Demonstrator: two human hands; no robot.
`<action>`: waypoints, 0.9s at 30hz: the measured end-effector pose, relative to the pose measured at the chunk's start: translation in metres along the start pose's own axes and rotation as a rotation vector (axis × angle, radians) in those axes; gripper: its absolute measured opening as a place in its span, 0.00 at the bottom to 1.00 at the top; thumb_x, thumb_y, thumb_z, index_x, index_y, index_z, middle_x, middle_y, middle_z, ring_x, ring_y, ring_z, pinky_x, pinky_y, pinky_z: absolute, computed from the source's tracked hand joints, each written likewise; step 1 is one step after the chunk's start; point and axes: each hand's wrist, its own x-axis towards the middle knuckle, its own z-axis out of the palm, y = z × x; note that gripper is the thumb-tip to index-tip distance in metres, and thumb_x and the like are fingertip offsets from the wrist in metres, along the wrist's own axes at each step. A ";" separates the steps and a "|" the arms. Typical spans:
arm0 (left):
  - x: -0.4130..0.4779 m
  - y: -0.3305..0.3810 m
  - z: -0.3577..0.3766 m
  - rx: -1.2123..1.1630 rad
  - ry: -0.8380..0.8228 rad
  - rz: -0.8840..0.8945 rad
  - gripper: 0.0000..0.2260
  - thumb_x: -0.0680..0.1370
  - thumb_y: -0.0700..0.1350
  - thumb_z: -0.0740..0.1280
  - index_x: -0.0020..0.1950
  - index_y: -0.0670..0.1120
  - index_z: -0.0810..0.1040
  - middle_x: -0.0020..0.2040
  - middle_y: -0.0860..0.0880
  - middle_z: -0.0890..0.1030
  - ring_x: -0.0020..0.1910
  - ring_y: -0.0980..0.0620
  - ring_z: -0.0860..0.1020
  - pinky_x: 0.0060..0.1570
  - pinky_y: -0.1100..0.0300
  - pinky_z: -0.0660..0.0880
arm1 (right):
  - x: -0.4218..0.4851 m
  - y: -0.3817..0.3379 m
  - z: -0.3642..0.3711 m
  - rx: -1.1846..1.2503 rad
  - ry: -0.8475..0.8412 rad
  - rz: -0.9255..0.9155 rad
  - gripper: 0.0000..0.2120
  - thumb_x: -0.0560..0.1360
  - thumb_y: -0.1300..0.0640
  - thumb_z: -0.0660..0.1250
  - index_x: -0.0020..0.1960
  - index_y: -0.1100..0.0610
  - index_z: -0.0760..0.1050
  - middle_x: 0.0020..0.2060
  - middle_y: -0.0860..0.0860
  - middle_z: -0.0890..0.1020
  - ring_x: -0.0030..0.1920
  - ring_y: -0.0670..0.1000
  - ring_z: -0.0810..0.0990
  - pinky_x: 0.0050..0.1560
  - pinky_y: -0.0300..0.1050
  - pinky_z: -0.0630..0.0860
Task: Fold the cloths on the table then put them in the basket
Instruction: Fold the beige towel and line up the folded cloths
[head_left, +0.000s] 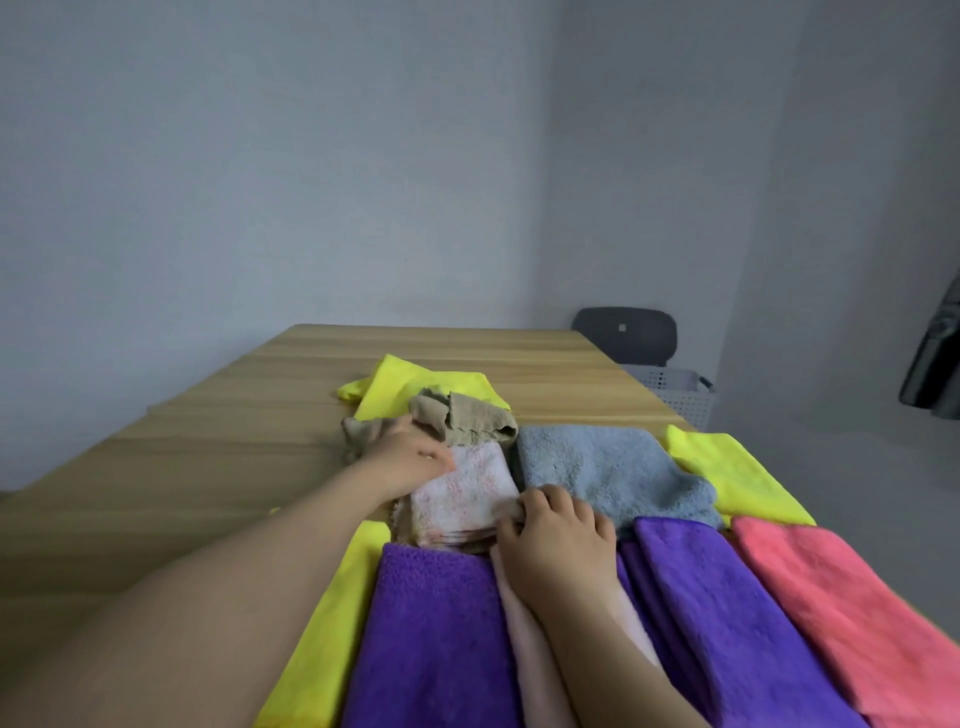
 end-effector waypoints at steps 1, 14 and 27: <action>0.001 0.000 0.002 0.094 -0.012 0.036 0.11 0.78 0.49 0.64 0.58 0.56 0.79 0.74 0.49 0.64 0.75 0.50 0.48 0.68 0.60 0.39 | 0.000 0.000 0.001 -0.003 0.007 0.001 0.18 0.77 0.46 0.51 0.62 0.50 0.70 0.63 0.47 0.71 0.64 0.53 0.68 0.62 0.48 0.59; 0.007 0.019 -0.031 -0.629 0.868 0.075 0.29 0.70 0.38 0.73 0.68 0.46 0.67 0.67 0.49 0.69 0.64 0.51 0.73 0.61 0.53 0.71 | 0.002 0.001 0.001 -0.005 0.031 -0.003 0.17 0.76 0.45 0.52 0.60 0.48 0.70 0.62 0.45 0.72 0.64 0.52 0.68 0.62 0.48 0.60; 0.010 0.006 -0.026 -0.604 0.688 -0.185 0.09 0.77 0.41 0.62 0.57 0.43 0.72 0.55 0.40 0.78 0.54 0.41 0.76 0.49 0.54 0.71 | 0.004 0.003 0.004 -0.006 0.053 0.001 0.16 0.77 0.46 0.52 0.60 0.49 0.71 0.61 0.46 0.72 0.63 0.52 0.68 0.61 0.48 0.59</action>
